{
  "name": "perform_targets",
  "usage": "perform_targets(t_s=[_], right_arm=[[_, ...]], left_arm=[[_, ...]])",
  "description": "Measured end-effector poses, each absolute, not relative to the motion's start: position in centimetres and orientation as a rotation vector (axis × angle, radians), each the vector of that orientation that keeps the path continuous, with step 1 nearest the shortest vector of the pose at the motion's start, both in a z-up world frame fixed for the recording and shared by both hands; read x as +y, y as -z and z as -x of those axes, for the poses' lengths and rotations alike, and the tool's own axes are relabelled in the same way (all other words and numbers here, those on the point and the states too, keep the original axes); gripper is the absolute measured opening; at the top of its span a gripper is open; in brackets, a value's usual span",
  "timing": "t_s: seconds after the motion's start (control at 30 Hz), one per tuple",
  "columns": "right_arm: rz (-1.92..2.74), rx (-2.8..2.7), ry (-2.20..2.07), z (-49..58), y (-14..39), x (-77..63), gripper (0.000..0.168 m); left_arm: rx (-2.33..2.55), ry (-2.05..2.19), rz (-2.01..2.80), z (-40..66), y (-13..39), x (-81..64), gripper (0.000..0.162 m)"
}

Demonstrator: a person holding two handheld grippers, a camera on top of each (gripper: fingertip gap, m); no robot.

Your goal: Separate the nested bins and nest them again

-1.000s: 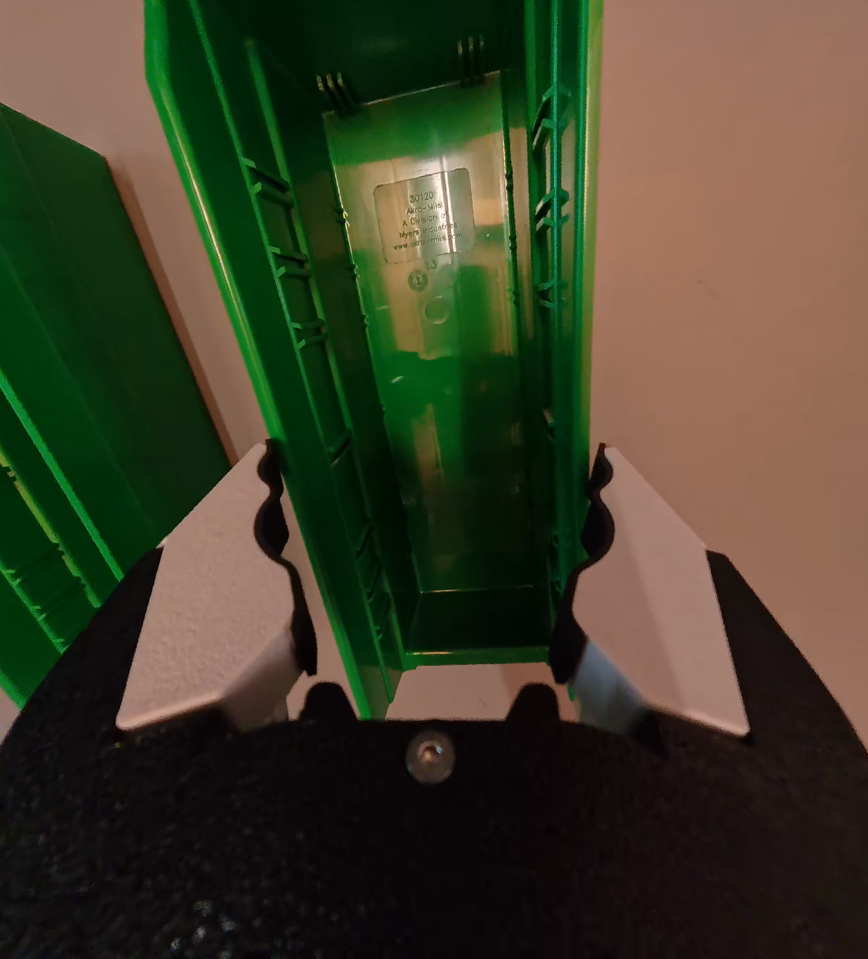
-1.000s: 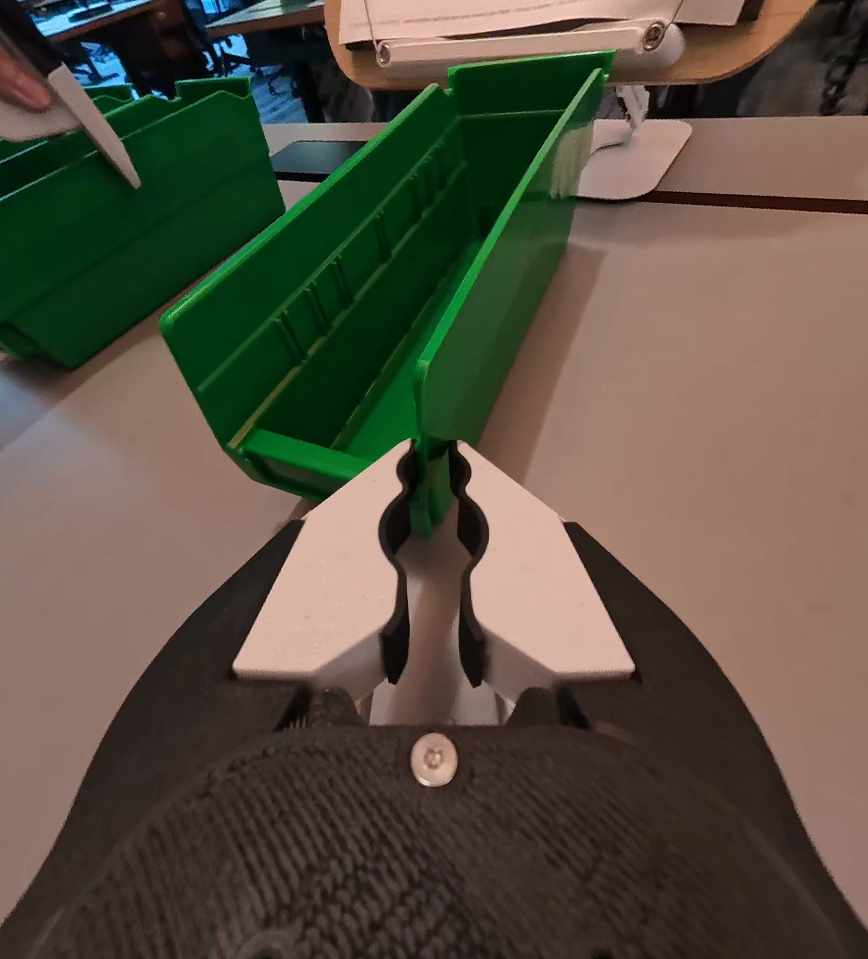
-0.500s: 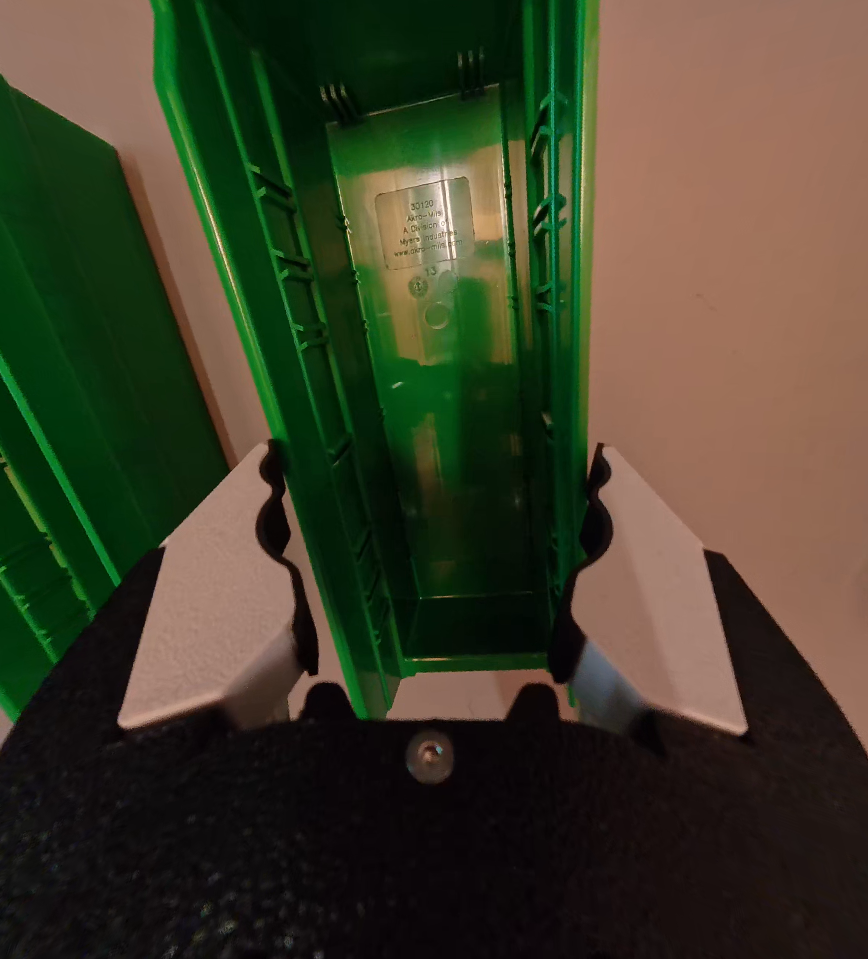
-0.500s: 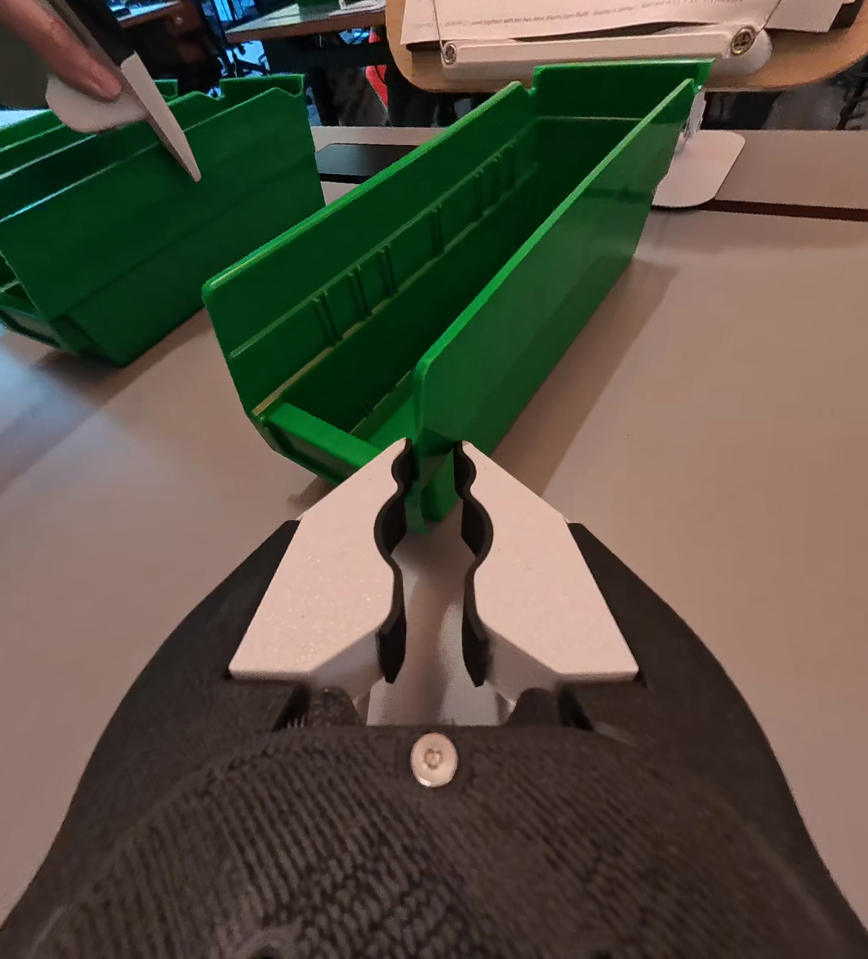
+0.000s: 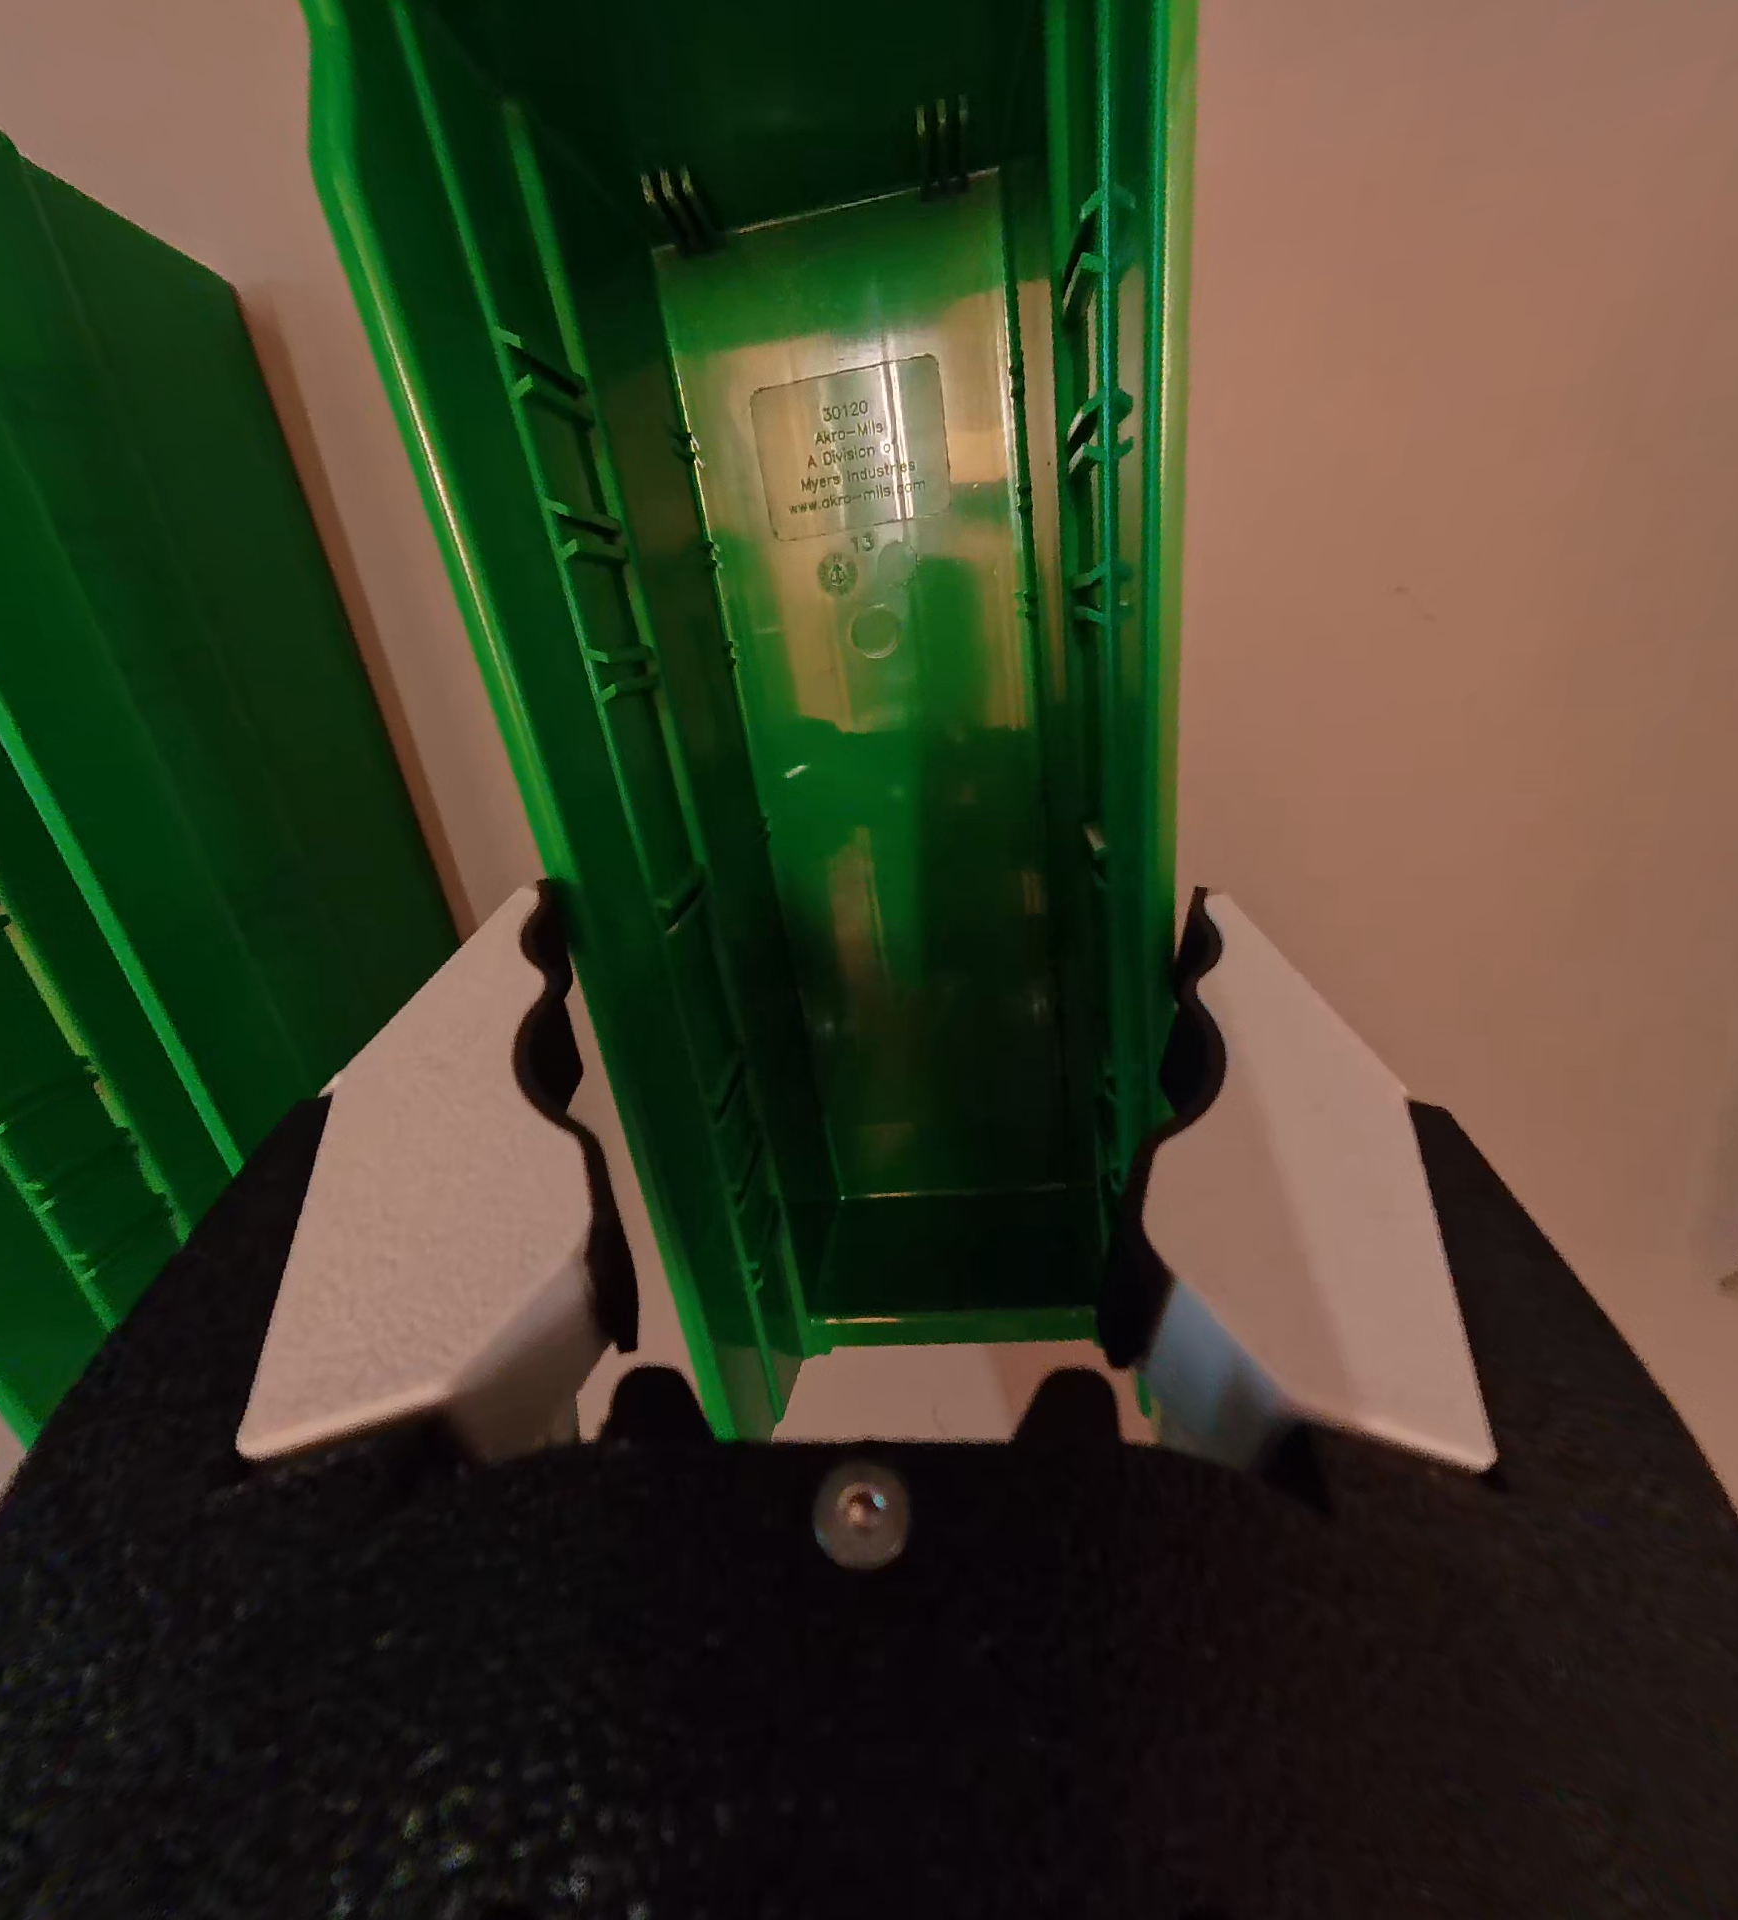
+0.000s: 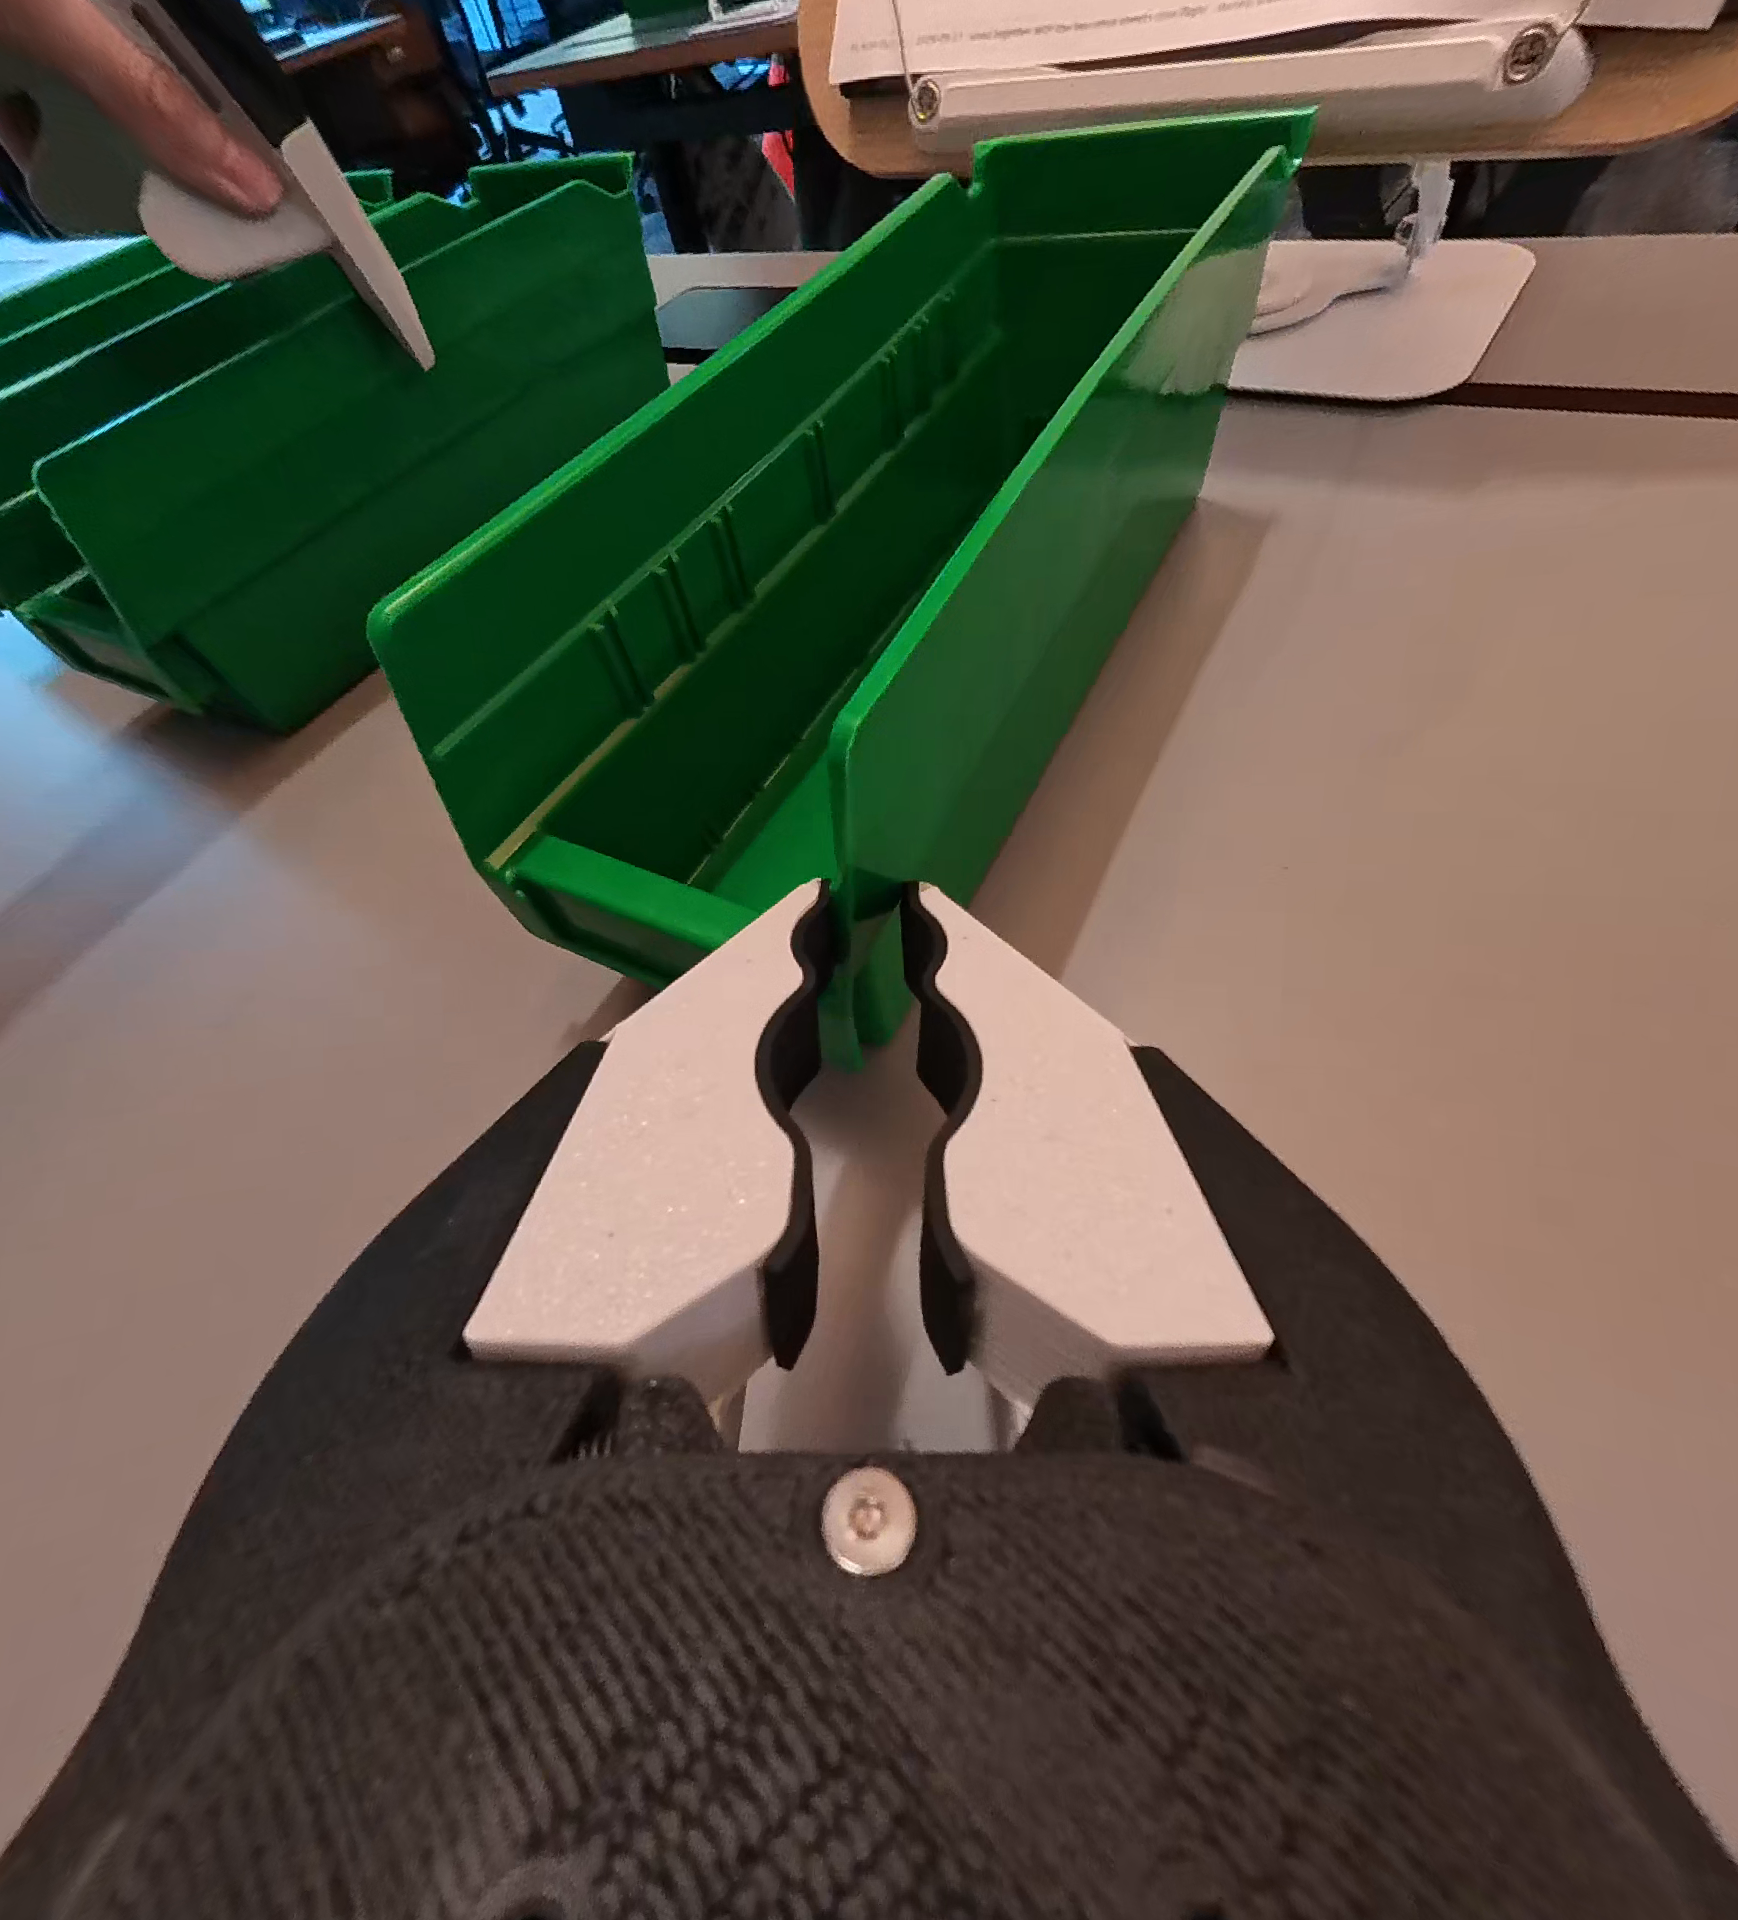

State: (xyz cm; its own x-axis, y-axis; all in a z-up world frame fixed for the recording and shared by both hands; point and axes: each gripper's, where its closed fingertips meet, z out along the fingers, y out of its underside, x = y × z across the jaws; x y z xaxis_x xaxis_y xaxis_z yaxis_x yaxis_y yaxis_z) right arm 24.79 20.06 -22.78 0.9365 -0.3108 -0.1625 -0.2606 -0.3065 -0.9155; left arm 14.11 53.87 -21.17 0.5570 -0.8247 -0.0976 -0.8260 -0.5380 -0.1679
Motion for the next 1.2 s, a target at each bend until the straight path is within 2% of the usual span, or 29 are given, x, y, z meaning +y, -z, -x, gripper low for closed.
perform_targets(t_s=[0.2, 0.23, 0.3, 0.37, 0.4, 0.5, 0.63, 0.9, 1.2], right_arm=[[1.891, 0.414, 0.050, -24.3, 22.7, 20.4, 0.012], [1.882, 0.409, 0.041, -24.1, 22.5, 20.5, 0.021], [1.850, 0.406, 0.036, -24.2, 21.2, 20.3, 0.061], [1.816, 0.357, 0.026, -24.0, 19.5, 19.9, 0.090], [1.800, 0.344, 0.032, -24.2, 18.7, 19.6, 0.099], [1.756, 0.332, 0.062, -25.4, 16.8, 18.1, 0.112], [1.757, 0.369, 0.109, -27.6, 16.4, 15.7, 0.118], [1.757, 0.481, 0.112, -30.9, 17.2, 12.8, 0.113], [1.752, 0.464, 0.084, -30.7, 16.9, 12.5, 0.108]], left_arm=[[1.391, -0.005, 2.591, -14.1, 21.1, 53.9, 0.113], [1.392, -0.005, 2.587, -14.1, 21.1, 53.9, 0.111], [1.395, -0.001, 2.579, -14.1, 21.0, 53.9, 0.109], [1.398, 0.000, 2.572, -14.1, 21.0, 54.0, 0.106], [1.393, -0.006, 2.577, -14.0, 20.9, 54.0, 0.105], [1.377, -0.040, 2.631, -13.3, 20.3, 53.6, 0.100], [1.367, -0.055, 2.694, -12.9, 17.4, 52.6, 0.099], [1.392, 0.148, 2.746, -17.2, 9.9, 46.6, 0.096], [1.450, 0.192, 2.675, -25.0, 6.3, 38.6, 0.095]])
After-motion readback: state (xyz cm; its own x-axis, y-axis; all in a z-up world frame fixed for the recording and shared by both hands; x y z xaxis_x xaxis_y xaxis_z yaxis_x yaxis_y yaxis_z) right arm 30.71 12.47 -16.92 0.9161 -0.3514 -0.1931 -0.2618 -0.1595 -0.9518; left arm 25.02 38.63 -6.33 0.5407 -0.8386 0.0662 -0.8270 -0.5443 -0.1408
